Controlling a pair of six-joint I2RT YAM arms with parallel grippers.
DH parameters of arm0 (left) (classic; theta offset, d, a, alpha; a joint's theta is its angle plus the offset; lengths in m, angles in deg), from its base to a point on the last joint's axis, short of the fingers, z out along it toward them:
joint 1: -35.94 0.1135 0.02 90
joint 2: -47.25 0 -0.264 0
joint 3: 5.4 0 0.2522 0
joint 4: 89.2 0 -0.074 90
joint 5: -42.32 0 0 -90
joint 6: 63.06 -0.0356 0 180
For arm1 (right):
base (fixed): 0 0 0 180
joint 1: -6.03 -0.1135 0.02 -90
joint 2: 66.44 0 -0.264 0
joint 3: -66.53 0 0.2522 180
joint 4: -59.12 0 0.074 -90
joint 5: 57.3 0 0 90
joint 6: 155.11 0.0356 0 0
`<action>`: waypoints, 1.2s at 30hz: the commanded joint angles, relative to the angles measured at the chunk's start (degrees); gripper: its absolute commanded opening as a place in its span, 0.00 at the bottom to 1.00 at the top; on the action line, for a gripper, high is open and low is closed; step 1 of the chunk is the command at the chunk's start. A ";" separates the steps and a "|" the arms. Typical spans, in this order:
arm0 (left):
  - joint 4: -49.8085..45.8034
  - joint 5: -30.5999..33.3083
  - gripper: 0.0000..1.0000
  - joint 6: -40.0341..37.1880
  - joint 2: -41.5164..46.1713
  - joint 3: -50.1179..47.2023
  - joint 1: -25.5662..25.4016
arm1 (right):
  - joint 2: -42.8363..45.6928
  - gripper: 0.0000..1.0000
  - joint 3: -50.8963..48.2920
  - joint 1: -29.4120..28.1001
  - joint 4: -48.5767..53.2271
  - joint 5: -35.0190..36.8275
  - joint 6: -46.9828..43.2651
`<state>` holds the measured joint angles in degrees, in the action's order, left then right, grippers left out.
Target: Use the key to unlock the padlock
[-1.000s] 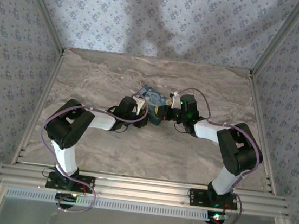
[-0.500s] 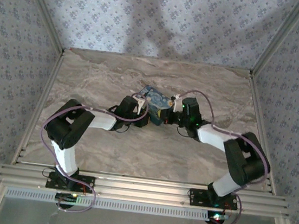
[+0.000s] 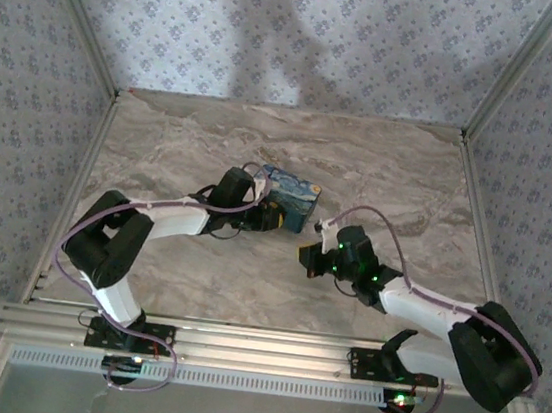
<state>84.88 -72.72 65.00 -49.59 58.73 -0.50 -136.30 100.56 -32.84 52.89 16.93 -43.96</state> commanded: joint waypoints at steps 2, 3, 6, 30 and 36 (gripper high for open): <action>-1.08 -4.17 0.15 4.95 1.91 1.97 -0.34 | -4.64 0.00 -2.01 -1.34 -9.88 0.66 2.42; -0.91 -4.49 0.15 5.59 1.92 1.99 -0.34 | -5.92 0.00 -2.29 -1.46 -11.77 0.48 2.83; -1.06 -5.09 0.15 6.86 2.04 2.28 -0.61 | -8.91 0.00 -1.89 -1.67 -15.25 0.43 2.99; -0.36 -4.14 0.13 10.18 2.35 1.60 -1.62 | -17.00 0.00 0.96 -3.18 -26.30 7.20 2.76; -0.13 -3.53 0.13 10.44 2.70 1.11 -1.75 | -18.55 0.00 1.78 -2.93 -26.94 7.42 2.93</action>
<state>83.19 -75.71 74.68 -49.59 59.34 -1.79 -153.79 100.95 -35.75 27.50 23.10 -41.77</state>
